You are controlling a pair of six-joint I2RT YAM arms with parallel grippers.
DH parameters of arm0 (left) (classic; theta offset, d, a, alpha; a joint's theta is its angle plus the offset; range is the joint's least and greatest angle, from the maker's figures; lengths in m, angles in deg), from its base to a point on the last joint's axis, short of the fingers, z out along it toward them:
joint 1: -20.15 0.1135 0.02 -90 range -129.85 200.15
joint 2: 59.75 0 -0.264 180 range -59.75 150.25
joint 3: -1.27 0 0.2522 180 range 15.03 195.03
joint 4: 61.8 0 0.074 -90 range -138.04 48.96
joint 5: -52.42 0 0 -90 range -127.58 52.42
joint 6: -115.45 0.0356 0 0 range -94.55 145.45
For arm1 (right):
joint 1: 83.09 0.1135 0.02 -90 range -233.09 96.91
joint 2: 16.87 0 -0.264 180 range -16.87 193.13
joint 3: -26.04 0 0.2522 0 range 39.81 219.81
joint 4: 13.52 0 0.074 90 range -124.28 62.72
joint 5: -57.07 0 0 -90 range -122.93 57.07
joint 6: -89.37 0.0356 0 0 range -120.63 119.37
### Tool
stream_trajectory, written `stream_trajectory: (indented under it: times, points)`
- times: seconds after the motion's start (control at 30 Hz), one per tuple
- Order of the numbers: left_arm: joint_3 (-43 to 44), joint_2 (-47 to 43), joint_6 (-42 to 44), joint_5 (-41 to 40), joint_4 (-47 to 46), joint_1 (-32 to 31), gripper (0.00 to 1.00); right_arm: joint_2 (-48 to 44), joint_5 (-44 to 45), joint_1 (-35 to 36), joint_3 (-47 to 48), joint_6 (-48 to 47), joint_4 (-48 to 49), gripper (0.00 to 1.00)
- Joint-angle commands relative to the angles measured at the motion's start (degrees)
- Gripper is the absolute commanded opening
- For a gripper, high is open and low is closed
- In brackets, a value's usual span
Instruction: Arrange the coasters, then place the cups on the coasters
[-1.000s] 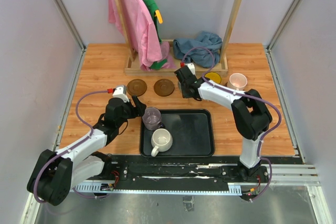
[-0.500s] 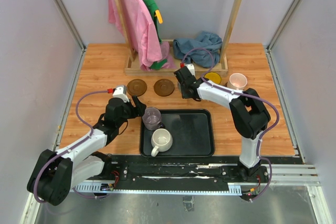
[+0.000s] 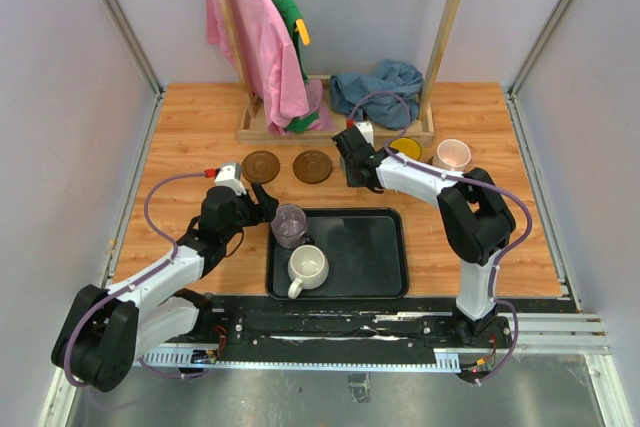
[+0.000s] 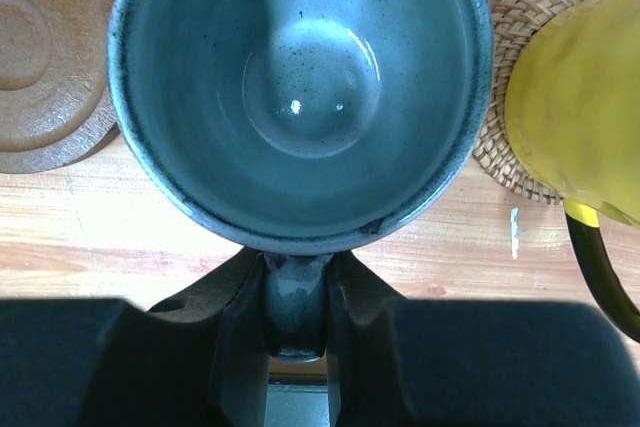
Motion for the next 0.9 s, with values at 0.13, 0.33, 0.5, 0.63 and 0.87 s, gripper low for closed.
stream_trajectory:
  times: [0.13,0.33,0.5,0.63,0.87]
  points:
    - [-0.52,-0.28,0.44,-0.91,0.24,-0.42,0.75,-0.22,1.76,-1.11,-0.04,1.58,1.81,0.32]
    - [-0.59,-0.47,0.35,-1.07,0.36,-0.42,0.75,-0.53,0.89,-1.07,-0.33,1.48,1.76,0.55]
    - [-0.62,-0.63,0.34,-1.05,0.47,-0.42,0.75,-1.04,0.28,-1.01,-0.94,1.73,1.53,0.68]
    - [-0.63,-0.96,0.33,-1.09,0.68,-0.42,0.75,-2.32,-0.02,-0.79,-1.88,2.1,0.94,0.78]
    - [-0.47,-3.09,1.23,-0.59,1.47,-0.46,0.75,-8.16,1.58,1.39,-3.66,1.03,-0.86,0.95]
